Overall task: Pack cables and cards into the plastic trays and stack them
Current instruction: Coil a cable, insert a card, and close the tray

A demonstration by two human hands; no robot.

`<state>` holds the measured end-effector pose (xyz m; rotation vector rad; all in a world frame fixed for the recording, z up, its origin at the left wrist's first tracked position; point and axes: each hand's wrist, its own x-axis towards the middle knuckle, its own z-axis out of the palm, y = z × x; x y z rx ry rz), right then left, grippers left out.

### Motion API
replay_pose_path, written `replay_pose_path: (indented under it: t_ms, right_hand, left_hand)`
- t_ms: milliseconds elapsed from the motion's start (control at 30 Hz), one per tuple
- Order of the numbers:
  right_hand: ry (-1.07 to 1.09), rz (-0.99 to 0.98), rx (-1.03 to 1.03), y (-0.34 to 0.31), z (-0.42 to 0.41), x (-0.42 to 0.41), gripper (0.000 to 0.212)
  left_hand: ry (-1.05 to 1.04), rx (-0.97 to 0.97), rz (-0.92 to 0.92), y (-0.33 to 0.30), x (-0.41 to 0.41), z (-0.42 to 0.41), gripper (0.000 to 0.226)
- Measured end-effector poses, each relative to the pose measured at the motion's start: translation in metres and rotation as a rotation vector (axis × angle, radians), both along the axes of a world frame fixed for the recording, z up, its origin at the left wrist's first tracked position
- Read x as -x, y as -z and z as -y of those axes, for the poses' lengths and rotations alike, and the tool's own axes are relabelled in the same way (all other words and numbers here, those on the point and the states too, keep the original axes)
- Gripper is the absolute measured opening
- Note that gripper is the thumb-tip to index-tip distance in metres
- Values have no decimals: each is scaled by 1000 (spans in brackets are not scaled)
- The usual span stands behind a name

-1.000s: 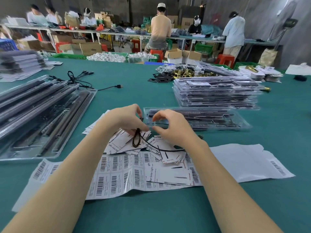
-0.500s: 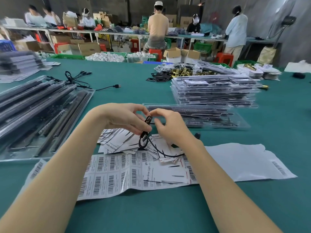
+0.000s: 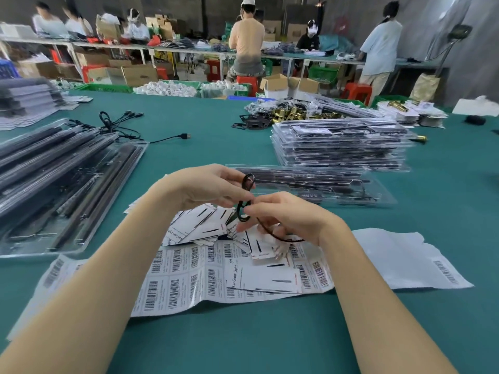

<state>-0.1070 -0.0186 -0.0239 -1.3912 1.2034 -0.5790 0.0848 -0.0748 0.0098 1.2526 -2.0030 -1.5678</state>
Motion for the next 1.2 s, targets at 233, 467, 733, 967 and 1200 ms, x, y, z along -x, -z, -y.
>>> replay_pose_path:
  t_ms: [233,467,733,967,1200]
  right_hand:
    - [73,-432,230,-12,4,24,7]
    - [97,-421,628,-25,7,21,15]
    - [471,-221,730,0,19,-5,3]
    - [558,-101,492,5,23,-2,7]
    - [571,-5,343,8,21,-3,7]
  left_hand:
    - [-176,39,38,7,9,-2,43]
    - [-51,397,206,8,10,2,22]
    - [101,167,-97,25,-7,9,31]
    - [24,-79,-361,30,-16,17,30]
    - [5,-98,-407,30,-20,17,39]
